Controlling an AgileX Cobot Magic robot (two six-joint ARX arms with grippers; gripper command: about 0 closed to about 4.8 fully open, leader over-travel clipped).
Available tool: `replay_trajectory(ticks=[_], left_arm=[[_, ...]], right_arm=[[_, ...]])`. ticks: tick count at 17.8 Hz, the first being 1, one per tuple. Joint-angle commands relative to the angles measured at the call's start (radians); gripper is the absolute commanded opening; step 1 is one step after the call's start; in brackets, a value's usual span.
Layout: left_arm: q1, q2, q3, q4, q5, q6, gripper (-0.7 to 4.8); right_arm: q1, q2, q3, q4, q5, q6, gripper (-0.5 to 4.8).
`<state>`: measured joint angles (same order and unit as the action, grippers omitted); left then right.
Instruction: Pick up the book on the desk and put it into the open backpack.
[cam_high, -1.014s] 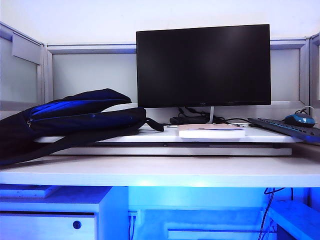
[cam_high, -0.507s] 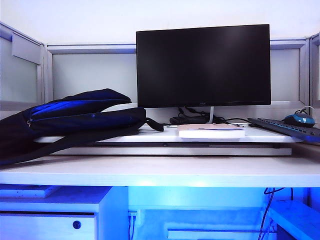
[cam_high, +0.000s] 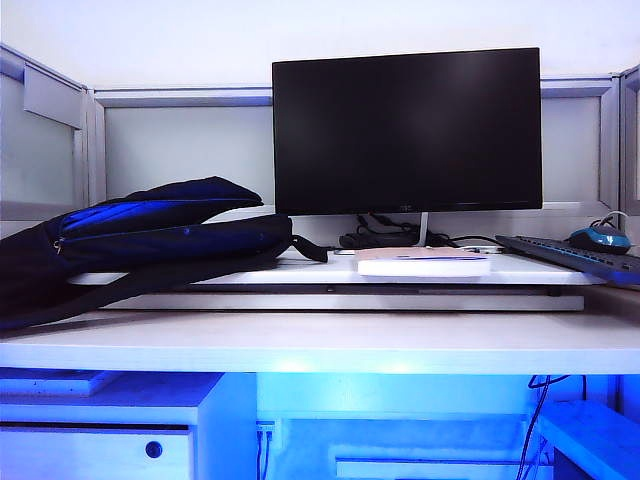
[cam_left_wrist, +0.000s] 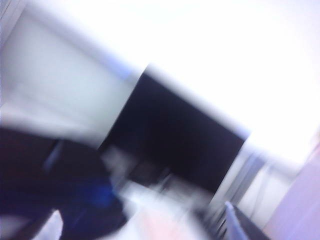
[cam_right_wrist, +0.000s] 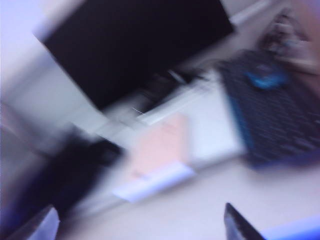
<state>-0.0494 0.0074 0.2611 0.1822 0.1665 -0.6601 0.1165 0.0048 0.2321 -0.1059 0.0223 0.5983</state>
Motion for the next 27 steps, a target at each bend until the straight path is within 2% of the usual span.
replay_trajectory(ticks=[1, 3, 7, 8, 9, 11, 12, 16, 20, 24, 27], left_arm=[[0.0, 0.032, 0.131, 0.034, -0.035, -0.073, 4.79], [0.0, 0.11, 0.237, 0.051, -0.031, -0.117, 4.79], [0.0, 0.341, 0.44, 0.058, 0.069, -0.145, 4.79], [0.0, 0.409, 0.475, 0.067, 0.082, -0.167, 4.79], [0.0, 0.495, 0.49, 0.102, 0.085, -0.249, 4.79], [0.001, 0.612, 0.49, 0.152, 0.099, -0.365, 4.79], [0.001, 0.679, 0.49, 0.168, 0.12, -0.397, 4.79], [0.001, 0.936, 0.49, 0.196, 0.178, -0.475, 4.79], [0.002, 1.181, 0.491, 0.337, 0.183, -0.557, 4.79], [0.003, 1.384, 0.492, 0.445, 0.206, -0.589, 4.79], [0.004, 1.499, 0.492, 0.528, 0.209, -0.59, 4.79]], right_arm=[[0.001, 0.008, 0.076, 0.135, -0.029, 0.113, 4.65], [0.002, 0.049, 0.153, 0.169, -0.029, 0.117, 4.65], [0.001, 0.226, 0.333, 0.194, -0.089, 0.116, 4.65], [0.002, 0.284, 0.358, 0.22, -0.111, 0.116, 4.65], [0.002, 0.379, 0.378, 0.26, -0.139, 0.14, 4.65], [0.0, 0.533, 0.382, 0.338, -0.186, 0.268, 4.65], [0.0, 0.624, 0.382, 0.394, -0.222, 0.341, 4.65], [0.0, 0.945, 0.384, 0.607, -0.314, 0.569, 4.66], [-0.001, 1.262, 0.384, 0.8, -0.354, 0.767, 4.69], [-0.001, 1.491, 0.384, 0.937, -0.359, 0.843, 4.69], [-0.002, 1.619, 0.385, 1.002, -0.349, 0.842, 4.69]])
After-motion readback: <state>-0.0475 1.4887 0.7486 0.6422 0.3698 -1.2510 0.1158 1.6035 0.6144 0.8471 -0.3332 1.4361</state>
